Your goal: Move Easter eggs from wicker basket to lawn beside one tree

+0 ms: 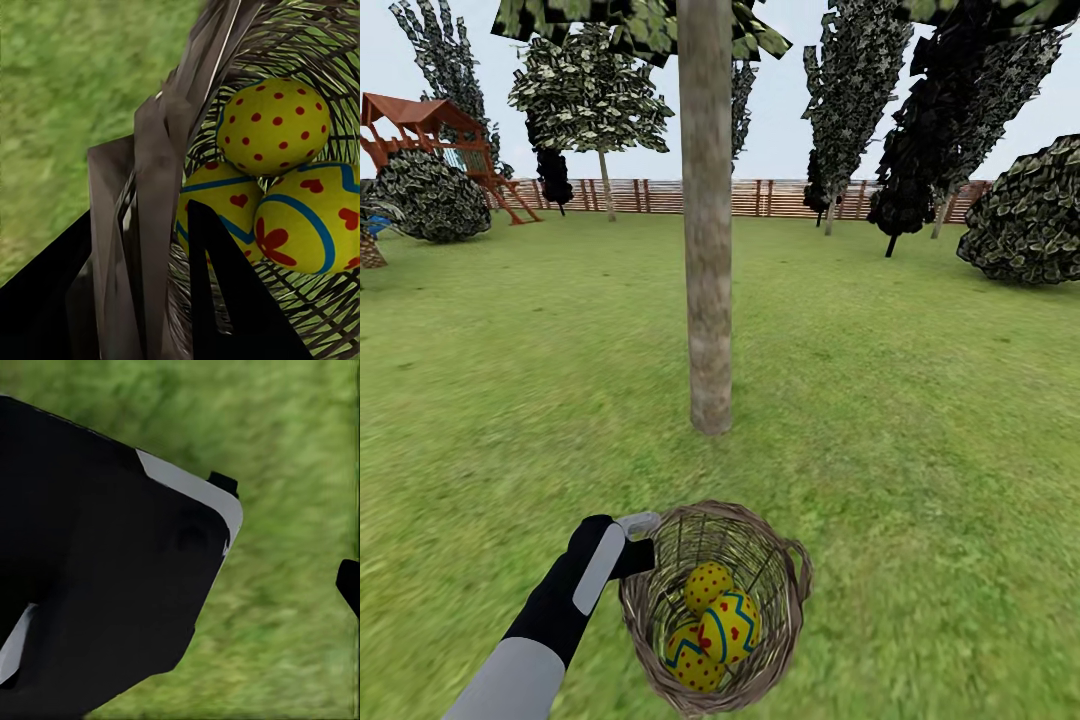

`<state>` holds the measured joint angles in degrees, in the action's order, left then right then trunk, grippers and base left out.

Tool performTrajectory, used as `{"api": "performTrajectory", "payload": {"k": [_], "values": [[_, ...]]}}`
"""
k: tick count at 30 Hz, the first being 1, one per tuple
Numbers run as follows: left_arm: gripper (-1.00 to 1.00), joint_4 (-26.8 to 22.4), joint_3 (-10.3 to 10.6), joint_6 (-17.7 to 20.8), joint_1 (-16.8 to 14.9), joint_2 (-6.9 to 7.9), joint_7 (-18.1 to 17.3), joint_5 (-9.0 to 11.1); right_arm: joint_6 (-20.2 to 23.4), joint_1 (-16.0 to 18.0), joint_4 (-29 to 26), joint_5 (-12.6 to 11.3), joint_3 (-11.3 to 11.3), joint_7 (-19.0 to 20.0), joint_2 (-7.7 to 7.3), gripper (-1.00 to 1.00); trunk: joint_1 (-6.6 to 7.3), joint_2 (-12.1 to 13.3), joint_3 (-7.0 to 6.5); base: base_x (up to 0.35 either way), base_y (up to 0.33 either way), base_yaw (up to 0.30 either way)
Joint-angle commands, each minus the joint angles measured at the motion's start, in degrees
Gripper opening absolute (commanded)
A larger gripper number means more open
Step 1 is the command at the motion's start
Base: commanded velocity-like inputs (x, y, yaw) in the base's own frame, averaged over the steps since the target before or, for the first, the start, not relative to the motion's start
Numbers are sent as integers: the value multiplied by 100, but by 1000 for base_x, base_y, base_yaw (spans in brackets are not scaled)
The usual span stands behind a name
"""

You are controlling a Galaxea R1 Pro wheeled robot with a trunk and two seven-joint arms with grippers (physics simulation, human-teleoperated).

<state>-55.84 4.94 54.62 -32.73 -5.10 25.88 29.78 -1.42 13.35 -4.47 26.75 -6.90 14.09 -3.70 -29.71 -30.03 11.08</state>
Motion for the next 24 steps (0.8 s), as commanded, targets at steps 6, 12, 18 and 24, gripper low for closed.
{"api": "performTrajectory", "payload": {"k": [6, 12, 18, 24], "values": [[-100, -6, -6, -12, -5, 3, 58, 107, 835, 196, -630, 193, -41, -753, 18, 100, -2, -10, 10, 1, 0, 0], [-100, 2, -322, -18, -5, 9, 58, 107, 1238, 511, -1104, -51, -75, -777, 10, 100, -2, -10, 10, 159, 0, 0], [-100, -5, -423, -30, -5, 9, 52, 107, 1322, 778, -1103, -225, -76, -770, 5, 100, -2, -10, 10, 330, 0, 0], [-100, -4, -423, -25, -5, 9, 55, 107, 1319, 783, -1079, -231, -79, -759, 1, 100, -2, -10, 10, 338, 0, 0]]}}
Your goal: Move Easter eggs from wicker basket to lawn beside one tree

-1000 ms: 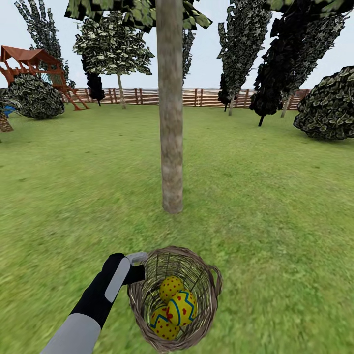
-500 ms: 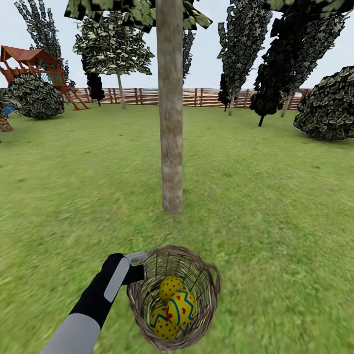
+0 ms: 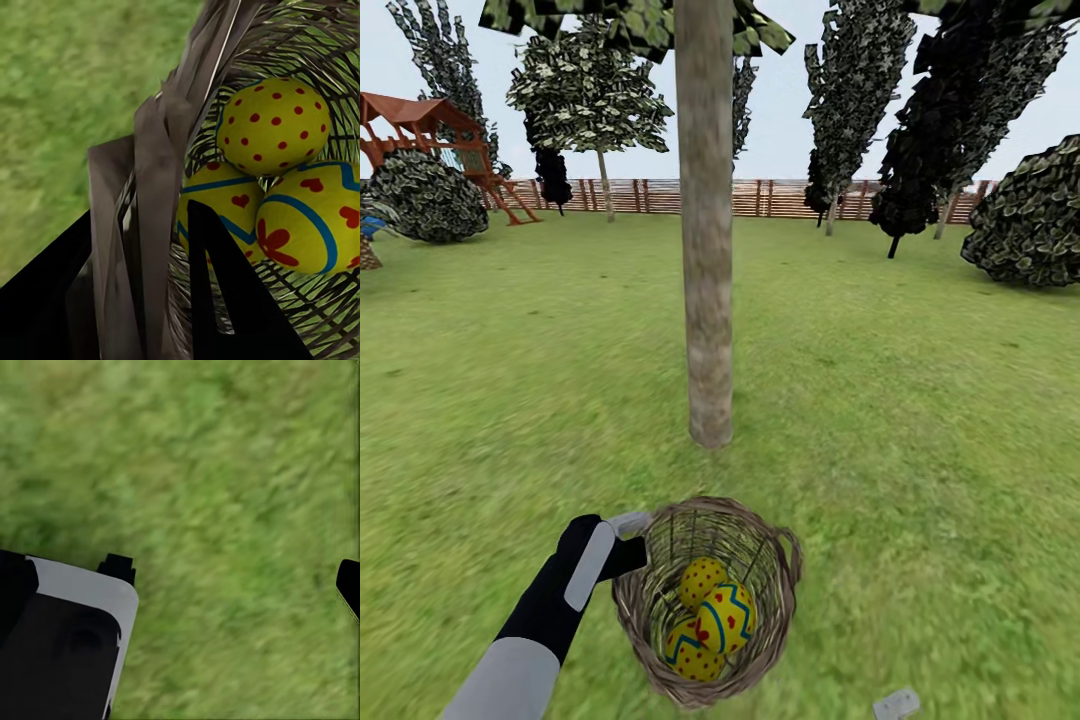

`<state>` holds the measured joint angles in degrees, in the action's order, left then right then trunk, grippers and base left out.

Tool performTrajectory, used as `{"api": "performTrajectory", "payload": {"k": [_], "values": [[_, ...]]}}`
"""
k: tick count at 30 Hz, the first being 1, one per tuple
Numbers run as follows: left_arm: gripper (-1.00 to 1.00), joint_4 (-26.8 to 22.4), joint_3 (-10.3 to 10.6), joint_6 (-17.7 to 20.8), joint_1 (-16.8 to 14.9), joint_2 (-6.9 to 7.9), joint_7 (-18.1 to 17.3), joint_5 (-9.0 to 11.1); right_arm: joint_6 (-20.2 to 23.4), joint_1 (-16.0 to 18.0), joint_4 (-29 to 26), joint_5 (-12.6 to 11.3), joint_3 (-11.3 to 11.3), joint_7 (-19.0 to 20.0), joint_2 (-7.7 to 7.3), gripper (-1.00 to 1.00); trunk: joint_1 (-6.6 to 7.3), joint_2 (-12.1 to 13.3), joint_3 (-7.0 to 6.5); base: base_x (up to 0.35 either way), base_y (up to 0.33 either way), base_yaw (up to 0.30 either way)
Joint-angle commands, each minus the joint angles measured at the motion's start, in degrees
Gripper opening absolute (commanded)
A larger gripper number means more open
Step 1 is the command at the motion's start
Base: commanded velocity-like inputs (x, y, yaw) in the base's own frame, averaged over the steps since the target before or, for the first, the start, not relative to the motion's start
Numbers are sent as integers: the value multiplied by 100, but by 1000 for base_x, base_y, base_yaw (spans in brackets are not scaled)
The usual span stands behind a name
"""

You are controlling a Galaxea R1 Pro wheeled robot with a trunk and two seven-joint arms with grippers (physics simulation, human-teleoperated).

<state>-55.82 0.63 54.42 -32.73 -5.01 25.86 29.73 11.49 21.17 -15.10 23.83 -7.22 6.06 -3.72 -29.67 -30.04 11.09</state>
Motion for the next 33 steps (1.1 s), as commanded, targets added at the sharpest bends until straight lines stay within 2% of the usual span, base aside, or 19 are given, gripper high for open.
{"api": "performTrajectory", "payload": {"k": [1, 10, 19, 33], "values": [[-100, -7, 7, -5, -5, 0, 59, 112, 29, 1, -2, 61, -50, 43, 3, 100, -6, -9, 10, 338, 0, 0], [-100, -13, 7, -2, -5, 0, 60, 112, -19, 0, 3, 87, -50, 36, 12, 100, -6, -9, 10, 338, 37, 0], [-100, -15, -1, -2, -5, 9, 60, 112, -34, 0, -2, 96, -37, 44, 26, 100, -6, -9, 10, 324, 162, 1], [-100, -8, -2, -2, -5, 7, 60, 112, -33, -1, 16, 105, -34, 38, 29, 100, -6, -9, 10, 298, 199, 251]]}}
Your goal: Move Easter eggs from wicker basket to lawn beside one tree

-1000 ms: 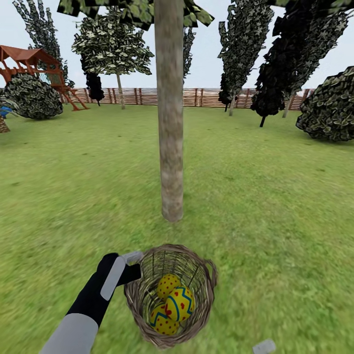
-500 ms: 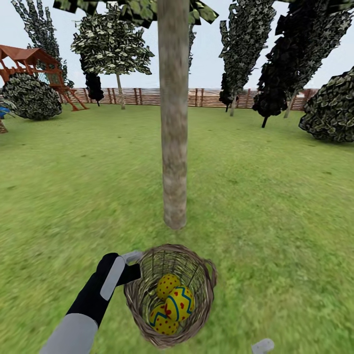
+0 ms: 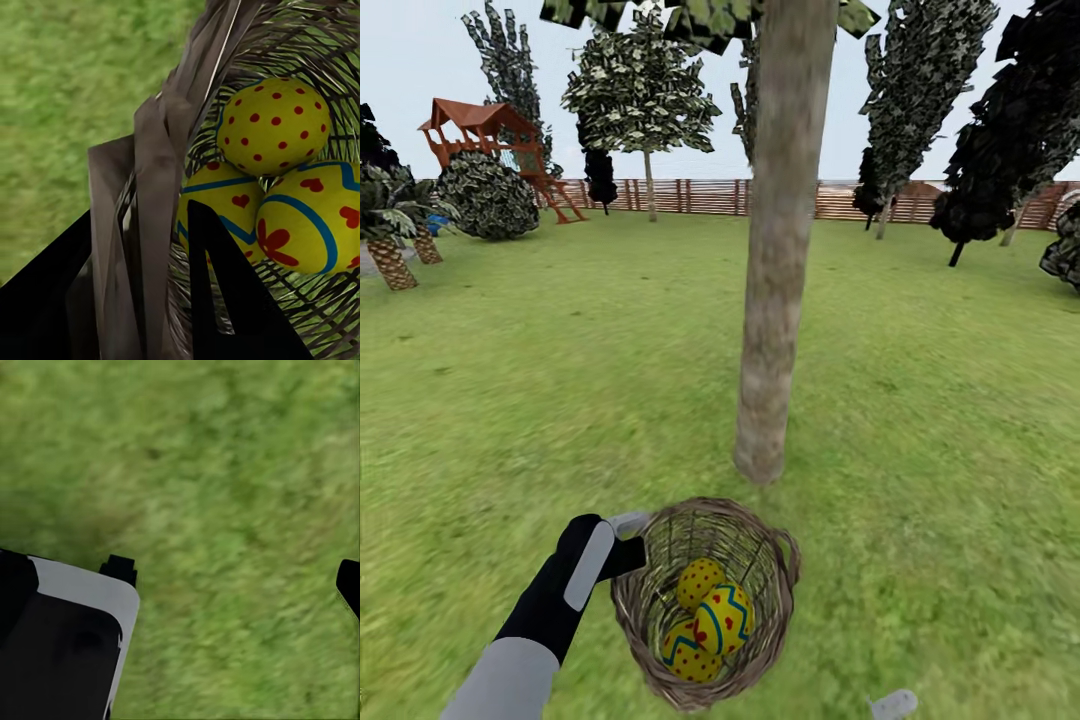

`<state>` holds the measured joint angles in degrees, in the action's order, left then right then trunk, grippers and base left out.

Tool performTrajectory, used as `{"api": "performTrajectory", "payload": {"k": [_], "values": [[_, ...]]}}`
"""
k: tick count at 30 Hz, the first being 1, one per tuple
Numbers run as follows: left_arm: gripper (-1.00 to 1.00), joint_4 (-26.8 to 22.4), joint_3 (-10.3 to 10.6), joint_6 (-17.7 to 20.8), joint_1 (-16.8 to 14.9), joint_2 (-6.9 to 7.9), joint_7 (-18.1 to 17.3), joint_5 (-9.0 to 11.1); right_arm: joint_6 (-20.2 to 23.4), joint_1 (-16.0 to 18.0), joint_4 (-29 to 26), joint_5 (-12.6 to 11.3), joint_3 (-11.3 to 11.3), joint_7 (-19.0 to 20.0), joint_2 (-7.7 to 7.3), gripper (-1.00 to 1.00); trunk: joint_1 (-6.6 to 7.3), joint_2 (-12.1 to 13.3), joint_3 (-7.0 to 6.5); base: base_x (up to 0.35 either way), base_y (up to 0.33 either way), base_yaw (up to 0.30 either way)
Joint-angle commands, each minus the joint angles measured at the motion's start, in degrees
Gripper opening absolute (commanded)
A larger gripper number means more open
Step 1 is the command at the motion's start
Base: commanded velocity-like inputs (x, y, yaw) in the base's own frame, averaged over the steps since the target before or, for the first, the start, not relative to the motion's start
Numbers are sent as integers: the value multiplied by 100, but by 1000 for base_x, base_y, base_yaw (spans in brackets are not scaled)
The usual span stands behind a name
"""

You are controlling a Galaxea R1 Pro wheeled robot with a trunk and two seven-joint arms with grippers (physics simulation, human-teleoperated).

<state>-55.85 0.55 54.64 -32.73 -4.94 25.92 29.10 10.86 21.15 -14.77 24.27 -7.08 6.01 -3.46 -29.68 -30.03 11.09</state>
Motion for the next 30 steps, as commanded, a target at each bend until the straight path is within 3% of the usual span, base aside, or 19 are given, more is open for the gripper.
{"api": "performTrajectory", "payload": {"k": [1, 14, 26, 30], "values": [[-100, -5, 7, -24, -5, -2, 53, 175, 30, -2, -17, 61, -48, 45, 3, 100, -5, -9, 9, 298, 158, 35], [-100, -5, 7, -24, -5, 2, 53, 175, 30, 1, 0, 67, -33, 53, 3, 100, -5, -9, 9, 310, 107, 8], [-100, -5, 13, -33, -5, 2, 53, 175, 30, 0, 0, 60, -38, 41, 3, 100, -5, -9, 9, 330, -3, 277], [-100, -5, 14, -33, -5, 2, 53, 175, 30, -3, -26, 56, -52, 73, -15, 100, -5, -9, 9, 330, -84, 51]]}}
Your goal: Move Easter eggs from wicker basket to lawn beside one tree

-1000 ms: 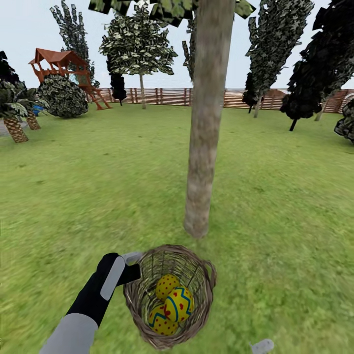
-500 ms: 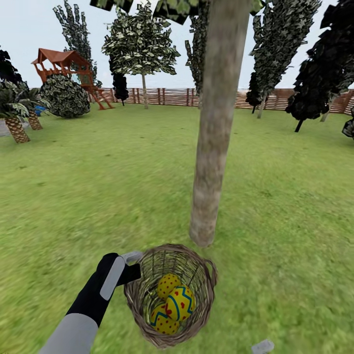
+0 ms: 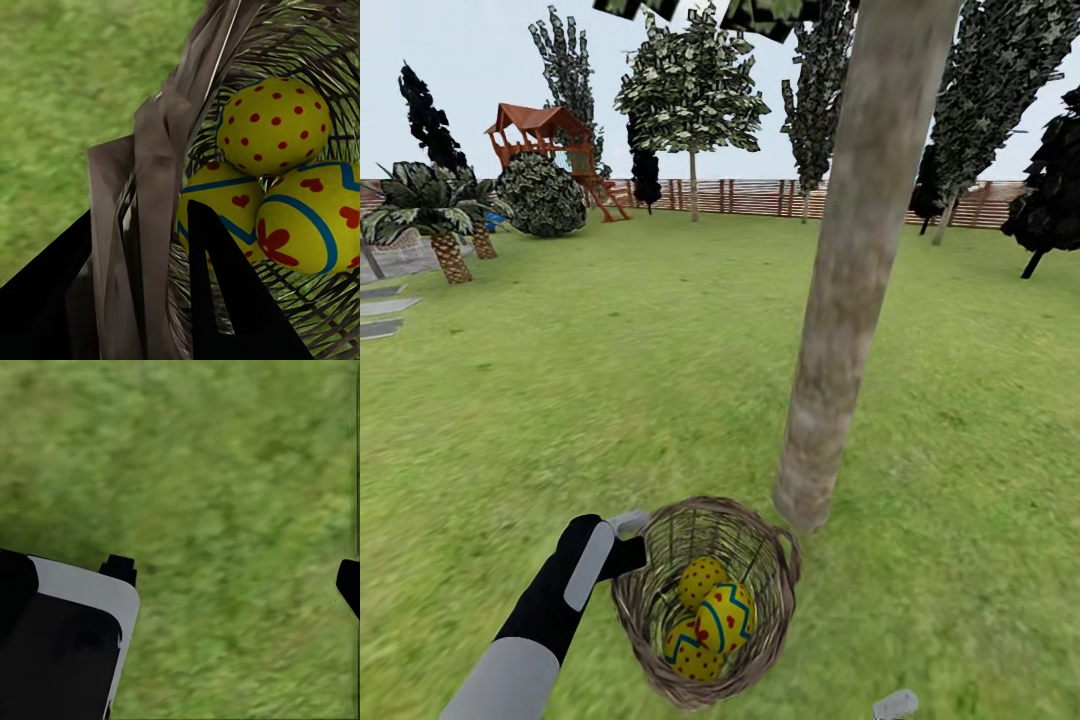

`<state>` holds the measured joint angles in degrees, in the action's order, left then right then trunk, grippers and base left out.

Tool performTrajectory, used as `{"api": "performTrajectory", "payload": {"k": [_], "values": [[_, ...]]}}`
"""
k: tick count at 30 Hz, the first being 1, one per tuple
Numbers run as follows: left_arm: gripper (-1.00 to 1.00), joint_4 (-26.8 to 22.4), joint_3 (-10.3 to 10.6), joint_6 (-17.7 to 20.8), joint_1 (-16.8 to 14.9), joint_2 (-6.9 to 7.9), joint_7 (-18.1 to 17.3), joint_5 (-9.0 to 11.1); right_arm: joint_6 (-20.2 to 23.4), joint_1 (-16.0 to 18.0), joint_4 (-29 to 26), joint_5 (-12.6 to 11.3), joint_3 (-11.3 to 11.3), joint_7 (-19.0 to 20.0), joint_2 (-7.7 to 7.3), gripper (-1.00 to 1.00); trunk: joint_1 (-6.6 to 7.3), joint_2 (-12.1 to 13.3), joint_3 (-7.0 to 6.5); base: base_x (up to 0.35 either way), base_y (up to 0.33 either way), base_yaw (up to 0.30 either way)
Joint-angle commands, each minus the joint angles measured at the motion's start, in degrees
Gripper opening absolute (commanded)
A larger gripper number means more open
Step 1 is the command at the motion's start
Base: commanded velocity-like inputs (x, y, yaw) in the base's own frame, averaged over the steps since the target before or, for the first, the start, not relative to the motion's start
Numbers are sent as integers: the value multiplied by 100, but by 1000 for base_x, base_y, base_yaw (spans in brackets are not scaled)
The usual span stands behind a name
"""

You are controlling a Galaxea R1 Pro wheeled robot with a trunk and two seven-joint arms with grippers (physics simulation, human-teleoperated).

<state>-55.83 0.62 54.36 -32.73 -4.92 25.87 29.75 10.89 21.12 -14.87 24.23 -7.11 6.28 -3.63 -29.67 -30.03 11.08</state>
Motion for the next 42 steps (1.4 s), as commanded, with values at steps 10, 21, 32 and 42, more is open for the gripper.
{"api": "performTrajectory", "payload": {"k": [10, 21, 32, 42], "values": [[-100, -7, 8, -4, -5, 0, 59, 109, 80, 6, -1544, -359, -305, 78, -264, 100, -6, -9, 10, 330, -135, 0], [-100, -7, 8, 5, -5, 0, 59, 109, 89, 7, -1941, -366, -633, 75, -305, 100, -6, -9, 10, 136, -65, 0], [-100, -7, 8, 5, -5, -6, 59, 109, 89, 7, -1993, -366, -633, 75, -300, 100, -6, -9, 10, 48, 0, 0], [-100, -7, -1, 5, -5, -6, 59, 109, 89, 6, -1987, -365, -633, 75, -296, 100, -159, -290, 135, 0, 0, 0]]}}
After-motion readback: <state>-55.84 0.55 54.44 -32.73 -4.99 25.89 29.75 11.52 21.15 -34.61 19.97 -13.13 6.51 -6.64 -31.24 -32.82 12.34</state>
